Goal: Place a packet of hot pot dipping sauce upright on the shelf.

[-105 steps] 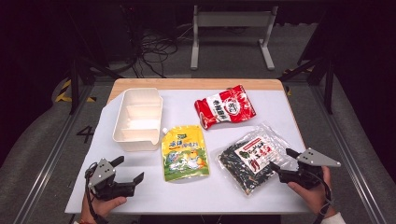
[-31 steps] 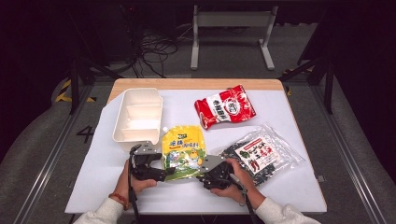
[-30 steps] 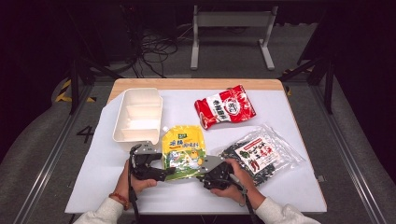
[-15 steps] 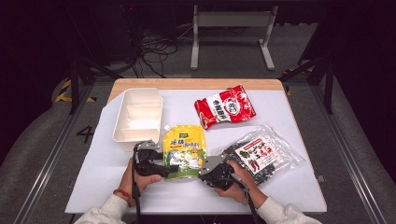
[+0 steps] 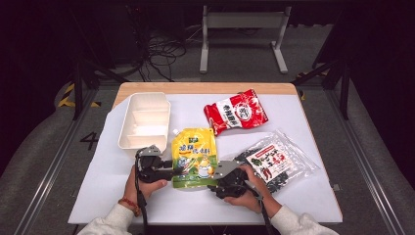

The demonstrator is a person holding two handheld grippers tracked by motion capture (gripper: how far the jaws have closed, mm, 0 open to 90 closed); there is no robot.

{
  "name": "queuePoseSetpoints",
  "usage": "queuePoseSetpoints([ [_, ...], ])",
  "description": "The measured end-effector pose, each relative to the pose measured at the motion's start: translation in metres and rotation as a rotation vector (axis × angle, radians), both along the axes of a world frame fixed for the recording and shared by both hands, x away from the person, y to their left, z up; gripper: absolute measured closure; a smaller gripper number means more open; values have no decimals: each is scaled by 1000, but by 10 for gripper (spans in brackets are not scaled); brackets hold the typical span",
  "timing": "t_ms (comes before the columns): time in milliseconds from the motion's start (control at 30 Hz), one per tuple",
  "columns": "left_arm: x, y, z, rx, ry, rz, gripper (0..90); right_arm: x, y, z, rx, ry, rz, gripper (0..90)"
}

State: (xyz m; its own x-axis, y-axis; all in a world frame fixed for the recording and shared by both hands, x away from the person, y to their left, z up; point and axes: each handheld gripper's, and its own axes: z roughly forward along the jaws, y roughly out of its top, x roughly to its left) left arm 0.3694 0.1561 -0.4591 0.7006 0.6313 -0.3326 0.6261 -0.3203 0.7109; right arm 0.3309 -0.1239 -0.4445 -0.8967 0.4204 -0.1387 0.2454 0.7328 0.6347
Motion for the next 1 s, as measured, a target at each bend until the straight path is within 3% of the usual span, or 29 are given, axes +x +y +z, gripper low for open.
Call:
queuePoseSetpoints([
  [67, 0, 0, 0, 8, -8, 1, 533, 0, -3, 3, 6, -11, -7, 502],
  [233, -3, 0, 2, 41, -28, 3, 552, 6, -22, 19, 75, -29, -45, 472],
  [300, -7, 1, 4, 92, -75, 3, 535, 22, -50, 34, 154, -30, -167, 449],
  [333, -7, 1, 4, 92, -75, 3, 530, 22, -50, 34, 154, -30, -167, 449],
  [400, -14, 3, 6, 137, -120, -11, 579, 38, -74, 46, 211, -30, -257, 423],
  [433, -17, 3, 6, 139, -128, -20, 535, 48, -88, 52, 224, -54, -315, 410],
  [500, -24, 3, 7, 206, -178, -40, 466, 68, -116, 58, 284, -58, -436, 389],
  [533, -28, 3, 8, 215, -198, -53, 463, 78, -127, 59, 286, -55, -484, 374],
  [633, -35, 7, 10, 227, -242, -76, 418, 107, -154, 58, 310, -3, -582, 350],
  [700, -40, 11, 13, 189, -265, -89, 395, 123, -164, 54, 300, 14, -615, 343],
  [833, -49, 18, 16, 175, -291, -88, 346, 155, -180, 36, 368, 143, -667, 314],
  [867, -52, 20, 17, 174, -299, -82, 346, 155, -180, 36, 368, 143, -667, 314],
  [933, -59, 22, 16, 198, -307, -68, 317, 175, -186, 22, 368, 222, -692, 306],
  [1000, -65, 25, 14, 197, -306, -76, 315, 183, -187, 17, 363, 268, -693, 300],
])
